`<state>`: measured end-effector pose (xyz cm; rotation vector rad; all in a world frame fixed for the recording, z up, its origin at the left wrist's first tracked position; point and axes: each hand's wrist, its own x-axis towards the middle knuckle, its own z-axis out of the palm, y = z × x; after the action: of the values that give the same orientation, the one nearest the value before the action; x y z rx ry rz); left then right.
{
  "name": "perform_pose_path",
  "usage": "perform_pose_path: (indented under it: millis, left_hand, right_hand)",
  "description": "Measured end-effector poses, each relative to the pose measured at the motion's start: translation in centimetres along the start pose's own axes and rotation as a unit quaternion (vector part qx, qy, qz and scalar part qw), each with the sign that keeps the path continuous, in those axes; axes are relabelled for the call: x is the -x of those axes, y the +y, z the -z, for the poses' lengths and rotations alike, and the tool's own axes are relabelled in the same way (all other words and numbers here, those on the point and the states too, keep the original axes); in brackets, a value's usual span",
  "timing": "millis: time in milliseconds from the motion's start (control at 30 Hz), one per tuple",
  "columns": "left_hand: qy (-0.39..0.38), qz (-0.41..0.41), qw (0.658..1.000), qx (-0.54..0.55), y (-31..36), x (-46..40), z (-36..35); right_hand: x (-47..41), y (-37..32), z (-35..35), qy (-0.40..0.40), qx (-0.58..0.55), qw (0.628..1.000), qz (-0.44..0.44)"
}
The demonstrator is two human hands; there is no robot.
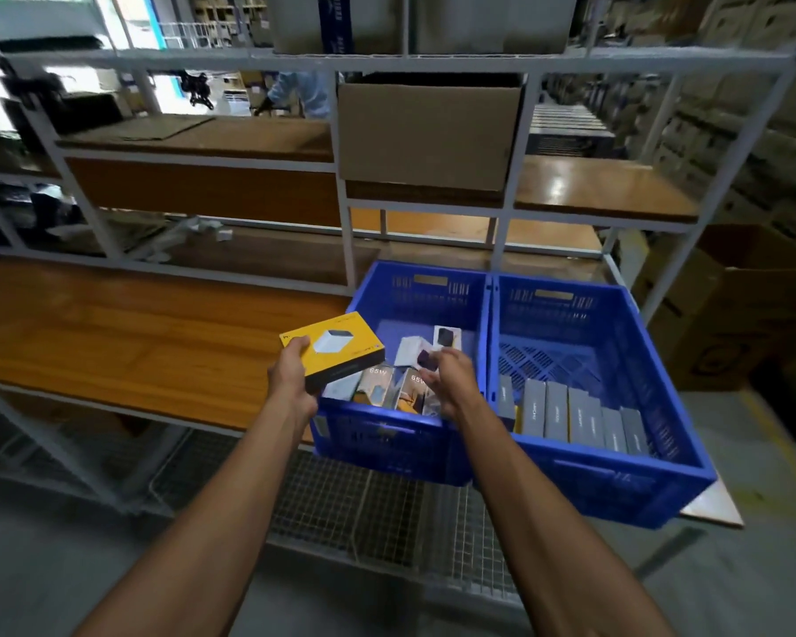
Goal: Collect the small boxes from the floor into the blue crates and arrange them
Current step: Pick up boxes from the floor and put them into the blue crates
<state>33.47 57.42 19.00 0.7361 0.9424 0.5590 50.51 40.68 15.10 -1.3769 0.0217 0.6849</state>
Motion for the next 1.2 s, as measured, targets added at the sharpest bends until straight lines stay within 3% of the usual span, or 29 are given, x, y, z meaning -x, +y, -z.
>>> perform_pose_path:
  millis: [200,367,567,700,800,967,1200]
  left_hand:
    - [-0.101,0.021,0.991,-0.080,-1.5,-0.3,-6.3]
    - [-0.257,0.029,0.953,-0.154,-5.6,1.5,-12.2]
    - [-0.343,0.069,0.912,-0.213,-10.2,5.5,-17.6]
    - [-0.384,0.074,0.900,-0.191,-12.2,7.9,-20.6]
    - [-0.401,0.076,0.894,-0.185,-13.3,9.1,-22.4]
    - [-0.417,0.081,0.874,-0.236,-15.3,10.1,-23.3]
    - [-0.350,0.067,0.900,-0.252,-17.0,10.9,-22.5]
  right_hand:
    - [1.4,-1.9,3.6,0.026,-0.057,0.997,0.035]
    - [4.5,-4.3,8.9,-0.005,-0.009,0.998,0.064]
    - [6.5,-6.0,16.5,0.162,-0.079,0.981,0.072]
    - [7.0,-6.8,20.2,0.220,-0.157,0.960,0.067]
    - [5.6,-6.8,22.3,0.227,-0.246,0.940,0.072]
    - [4.6,-5.6,24.1,0.257,-0.287,0.921,0.054]
    - [6.7,-5.4,24.5,0.238,-0.279,0.929,0.053]
